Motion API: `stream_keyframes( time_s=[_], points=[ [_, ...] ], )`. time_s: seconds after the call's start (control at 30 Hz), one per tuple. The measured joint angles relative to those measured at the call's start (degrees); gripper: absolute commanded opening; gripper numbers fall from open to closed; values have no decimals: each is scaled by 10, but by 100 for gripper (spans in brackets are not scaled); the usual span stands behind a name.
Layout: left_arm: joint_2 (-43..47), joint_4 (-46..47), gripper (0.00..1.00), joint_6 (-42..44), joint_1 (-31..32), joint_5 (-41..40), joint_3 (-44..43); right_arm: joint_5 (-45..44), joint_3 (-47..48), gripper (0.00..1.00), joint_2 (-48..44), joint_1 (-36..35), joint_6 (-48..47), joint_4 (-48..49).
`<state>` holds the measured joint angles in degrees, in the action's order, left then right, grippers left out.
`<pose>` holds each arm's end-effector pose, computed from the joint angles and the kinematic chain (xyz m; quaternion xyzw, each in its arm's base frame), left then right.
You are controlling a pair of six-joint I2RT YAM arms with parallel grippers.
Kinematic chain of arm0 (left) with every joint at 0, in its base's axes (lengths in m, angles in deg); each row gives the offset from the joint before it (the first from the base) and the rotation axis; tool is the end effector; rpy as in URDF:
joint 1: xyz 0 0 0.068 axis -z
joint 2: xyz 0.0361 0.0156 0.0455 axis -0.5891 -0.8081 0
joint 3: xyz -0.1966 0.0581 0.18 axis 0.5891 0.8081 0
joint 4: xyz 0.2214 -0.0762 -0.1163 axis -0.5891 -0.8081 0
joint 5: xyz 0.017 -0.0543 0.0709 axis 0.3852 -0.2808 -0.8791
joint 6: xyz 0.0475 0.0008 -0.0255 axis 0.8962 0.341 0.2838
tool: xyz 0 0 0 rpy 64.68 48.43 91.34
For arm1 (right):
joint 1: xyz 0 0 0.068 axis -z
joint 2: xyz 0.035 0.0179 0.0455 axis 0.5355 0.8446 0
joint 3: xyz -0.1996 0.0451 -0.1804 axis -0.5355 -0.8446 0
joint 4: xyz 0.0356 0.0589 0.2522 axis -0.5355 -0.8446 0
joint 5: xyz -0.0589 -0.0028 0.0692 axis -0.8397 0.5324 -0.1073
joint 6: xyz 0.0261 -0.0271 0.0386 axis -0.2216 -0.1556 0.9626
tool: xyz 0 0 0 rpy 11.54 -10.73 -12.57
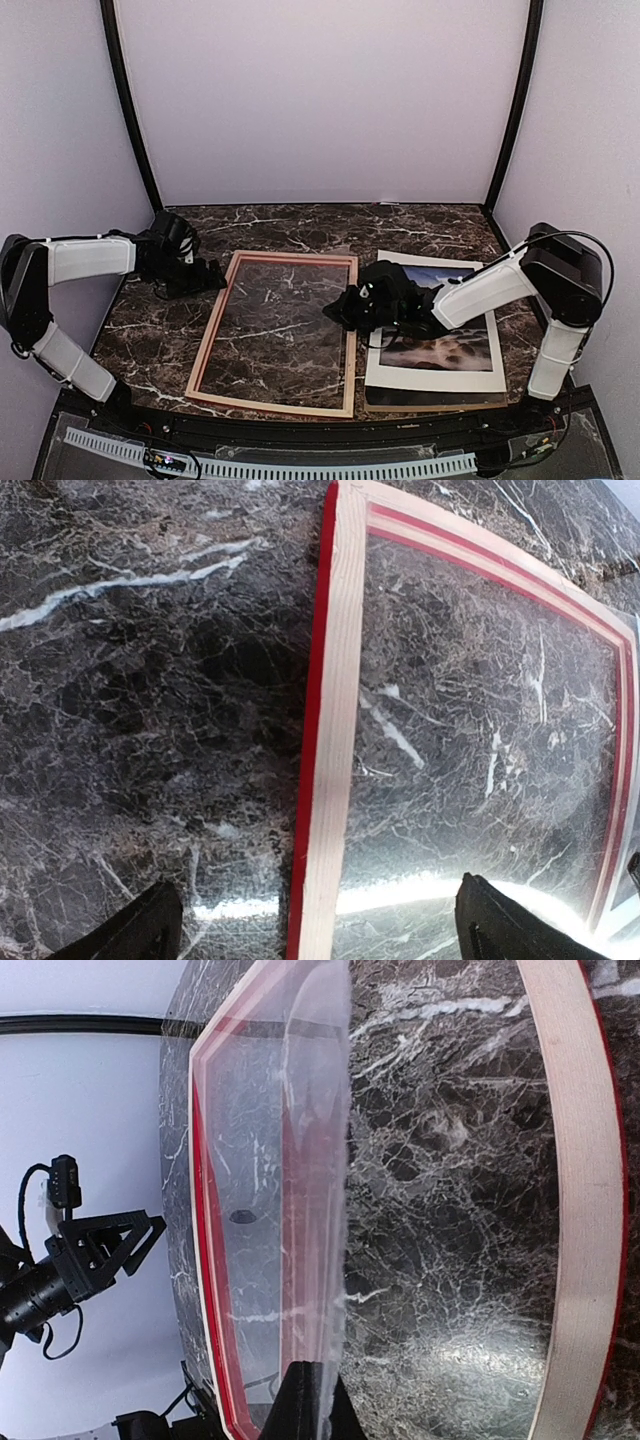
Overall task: Put the photo into the frame
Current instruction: Place the glass panel at the frame body.
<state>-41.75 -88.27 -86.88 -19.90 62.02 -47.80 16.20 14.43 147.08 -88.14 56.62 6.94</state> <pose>0.2820 -0.0874 0.1963 -0.0465 0.9469 -0.1746 0.2660 0.2048 0.3028 0.1459 0.1498 0.8509 0.4659 0.1909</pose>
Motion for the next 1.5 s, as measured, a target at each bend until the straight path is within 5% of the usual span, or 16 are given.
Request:
stream_keyframes(
  time_s=[0.23, 0.77, 1.2, 1.5],
  points=[
    [-13, 11, 98, -6, 19, 7, 11, 2, 10, 6, 12, 0, -4, -5],
    [-5, 33, 98, -16, 38, 6, 30, 13, 43, 42, 25, -2, -27, -62],
    [44, 133, 98, -54, 131, 35, 38, 10, 93, 54, 40, -5, -52, -142],
    [-14, 244, 95, -117, 187, 78, 63, -3, 94, 59, 36, -5, -69, -169]
  ],
)
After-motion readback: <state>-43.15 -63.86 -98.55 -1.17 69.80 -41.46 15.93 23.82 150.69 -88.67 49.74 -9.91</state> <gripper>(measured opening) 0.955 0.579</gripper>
